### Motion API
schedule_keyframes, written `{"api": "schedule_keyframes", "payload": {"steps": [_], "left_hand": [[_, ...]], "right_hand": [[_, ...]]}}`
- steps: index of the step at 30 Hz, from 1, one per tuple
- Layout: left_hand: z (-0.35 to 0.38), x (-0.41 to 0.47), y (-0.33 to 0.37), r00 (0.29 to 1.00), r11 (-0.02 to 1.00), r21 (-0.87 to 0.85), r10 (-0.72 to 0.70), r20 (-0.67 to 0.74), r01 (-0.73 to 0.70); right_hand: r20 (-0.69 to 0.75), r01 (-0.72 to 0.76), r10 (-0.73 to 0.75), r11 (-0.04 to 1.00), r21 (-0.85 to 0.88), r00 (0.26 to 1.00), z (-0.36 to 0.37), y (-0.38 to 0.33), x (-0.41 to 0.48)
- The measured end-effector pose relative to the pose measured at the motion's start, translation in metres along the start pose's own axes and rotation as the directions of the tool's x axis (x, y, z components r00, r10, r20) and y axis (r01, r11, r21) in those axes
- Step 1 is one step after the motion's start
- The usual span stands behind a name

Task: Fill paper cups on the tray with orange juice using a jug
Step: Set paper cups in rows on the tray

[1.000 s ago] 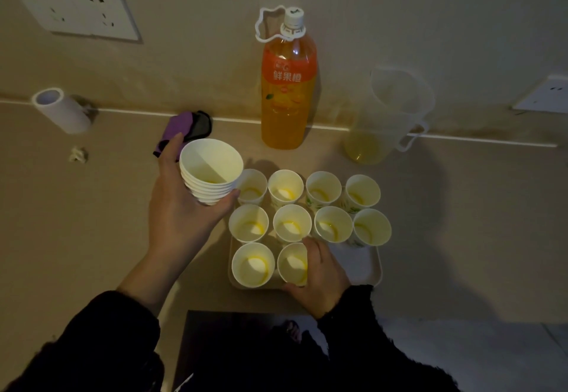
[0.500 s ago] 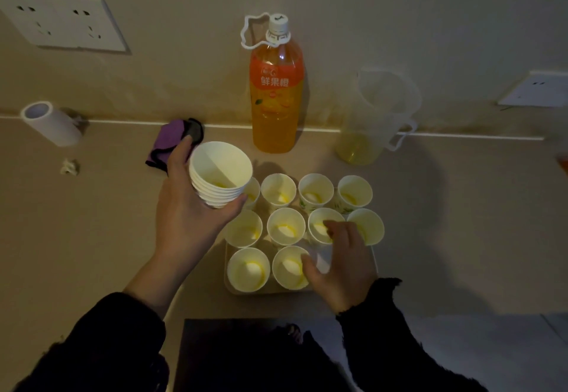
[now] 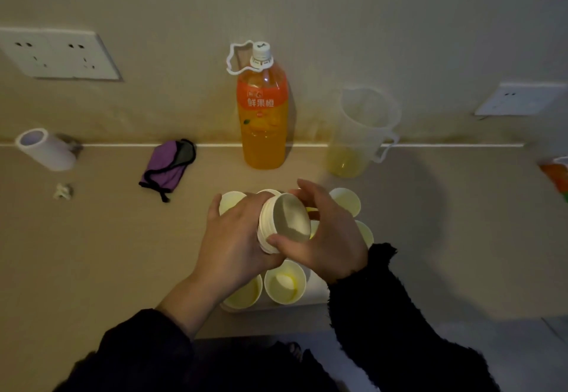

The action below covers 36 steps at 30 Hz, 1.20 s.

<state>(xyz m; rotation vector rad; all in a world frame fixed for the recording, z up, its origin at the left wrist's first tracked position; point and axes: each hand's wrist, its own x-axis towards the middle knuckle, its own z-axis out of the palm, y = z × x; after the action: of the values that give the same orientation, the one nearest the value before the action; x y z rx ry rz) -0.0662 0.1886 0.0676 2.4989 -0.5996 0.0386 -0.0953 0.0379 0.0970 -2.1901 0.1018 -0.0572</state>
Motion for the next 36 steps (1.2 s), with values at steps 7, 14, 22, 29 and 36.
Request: {"api": "schedule_keyframes", "payload": {"steps": [7, 14, 22, 29, 36], "left_hand": [[0.000, -0.001, 0.002, 1.000, 0.998, 0.065, 0.023, 0.000, -0.022], [0.001, -0.003, 0.007, 0.998, 0.989, 0.148, 0.024, -0.061, -0.015], [-0.005, -0.006, 0.001, 0.997, 0.992, 0.110, -0.051, -0.049, 0.056], [-0.007, 0.002, 0.015, 0.998, 0.996, 0.080, -0.021, -0.053, 0.026], [-0.001, 0.008, 0.019, 0.999, 0.991, 0.133, 0.016, -0.029, -0.012]], "right_hand": [[-0.085, 0.086, -0.088, 0.996, -0.028, 0.992, 0.003, 0.007, -0.003], [-0.285, 0.352, -0.388, 0.920, -0.172, 0.876, 0.010, 0.017, -0.005], [-0.387, 0.421, -0.461, 0.887, -0.188, 0.799, -0.005, 0.013, -0.001], [-0.181, 0.202, -0.178, 0.972, 0.121, 0.967, -0.008, 0.016, -0.005], [-0.217, 0.182, -0.144, 0.969, 0.166, 0.965, -0.020, 0.026, -0.005]]}}
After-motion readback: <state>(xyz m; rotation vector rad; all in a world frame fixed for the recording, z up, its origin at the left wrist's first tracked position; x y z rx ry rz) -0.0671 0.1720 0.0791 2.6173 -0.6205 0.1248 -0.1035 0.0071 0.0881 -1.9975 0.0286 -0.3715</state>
